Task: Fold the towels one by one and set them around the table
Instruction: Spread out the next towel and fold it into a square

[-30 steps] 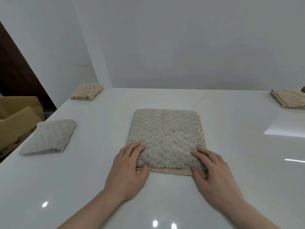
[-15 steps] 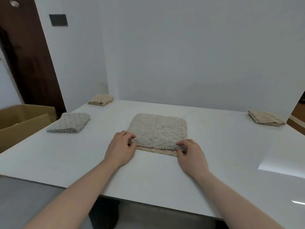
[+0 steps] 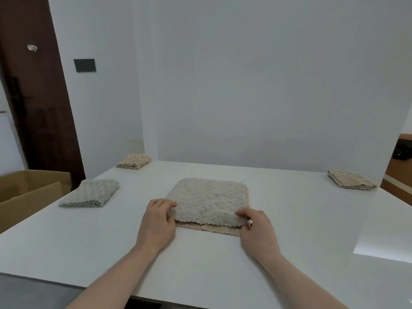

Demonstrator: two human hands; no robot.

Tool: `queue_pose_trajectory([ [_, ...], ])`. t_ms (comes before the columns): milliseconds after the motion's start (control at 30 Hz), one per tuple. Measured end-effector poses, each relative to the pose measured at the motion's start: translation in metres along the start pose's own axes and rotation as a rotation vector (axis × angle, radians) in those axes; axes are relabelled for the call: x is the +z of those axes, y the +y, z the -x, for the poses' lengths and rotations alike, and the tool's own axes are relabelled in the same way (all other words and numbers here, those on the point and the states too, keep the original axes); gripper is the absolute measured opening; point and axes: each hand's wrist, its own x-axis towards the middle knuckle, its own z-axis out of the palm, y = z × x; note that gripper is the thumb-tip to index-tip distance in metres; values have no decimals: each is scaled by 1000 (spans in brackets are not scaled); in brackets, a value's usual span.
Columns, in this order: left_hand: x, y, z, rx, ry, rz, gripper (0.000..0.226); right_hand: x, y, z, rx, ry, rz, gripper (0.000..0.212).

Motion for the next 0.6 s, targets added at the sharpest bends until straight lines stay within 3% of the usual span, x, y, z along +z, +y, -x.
queue_pose_trajectory([
  [200,1,-4,-2,27,33,-48,18,-4,-1,-2,-17,87,-84,13],
  [367,-30,22,-34,87,47,-55,16,-29,-14,-22,152,162,-286,21],
  [600,-118,113,-105,236,206,32,23,-113,-76,-67,-17,367,-338,18],
])
